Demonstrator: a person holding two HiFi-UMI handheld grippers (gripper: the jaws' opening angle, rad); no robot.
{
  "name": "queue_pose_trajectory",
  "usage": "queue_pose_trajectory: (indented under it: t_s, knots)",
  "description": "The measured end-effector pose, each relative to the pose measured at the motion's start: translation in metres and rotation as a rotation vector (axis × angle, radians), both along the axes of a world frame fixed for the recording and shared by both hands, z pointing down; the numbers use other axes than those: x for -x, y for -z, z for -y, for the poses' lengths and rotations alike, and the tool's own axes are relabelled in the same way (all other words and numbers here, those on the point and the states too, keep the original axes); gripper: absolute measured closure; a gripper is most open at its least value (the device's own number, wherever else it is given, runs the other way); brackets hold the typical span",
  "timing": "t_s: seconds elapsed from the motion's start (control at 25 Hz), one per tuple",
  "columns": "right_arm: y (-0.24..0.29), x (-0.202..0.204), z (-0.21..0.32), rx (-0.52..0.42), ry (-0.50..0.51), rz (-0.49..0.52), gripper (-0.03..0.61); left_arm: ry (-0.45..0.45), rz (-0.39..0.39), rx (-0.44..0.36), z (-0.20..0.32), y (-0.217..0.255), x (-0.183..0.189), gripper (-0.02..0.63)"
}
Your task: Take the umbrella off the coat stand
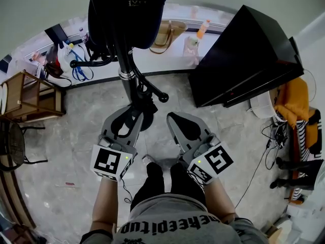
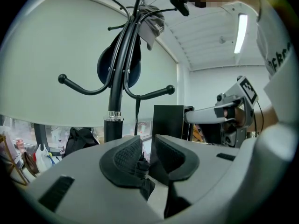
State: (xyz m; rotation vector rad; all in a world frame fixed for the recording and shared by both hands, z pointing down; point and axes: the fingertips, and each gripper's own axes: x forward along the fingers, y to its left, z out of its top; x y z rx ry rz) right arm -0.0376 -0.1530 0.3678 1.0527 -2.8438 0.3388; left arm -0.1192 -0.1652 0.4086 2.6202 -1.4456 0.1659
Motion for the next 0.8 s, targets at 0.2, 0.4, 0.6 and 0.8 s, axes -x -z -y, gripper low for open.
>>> queue_pose_trajectory:
  t_s: [0.2, 0.4, 0.6, 0.8]
  knots:
    - [-0.002, 0.002, 0.004, -0.002, 0.001, -0.003, 0.566, -0.006, 0.006, 0.006, 0.009, -0.011, -0.004, 0.479]
    - [-0.004, 0.003, 0.006, 0.002, 0.001, -0.004, 0.566, -0.009, 0.008, 0.001, 0.022, -0.019, -0.01, 0.436]
    - [-0.004, 0.001, 0.007, 0.004, -0.003, -0.01, 0.566, 0.011, 0.018, 0.011, 0.037, -0.027, -0.007, 0.398]
    - [-0.005, -0.005, 0.008, 0.007, -0.019, -0.016, 0.566, 0.01, 0.027, 0.025, 0.048, -0.037, -0.009, 0.377]
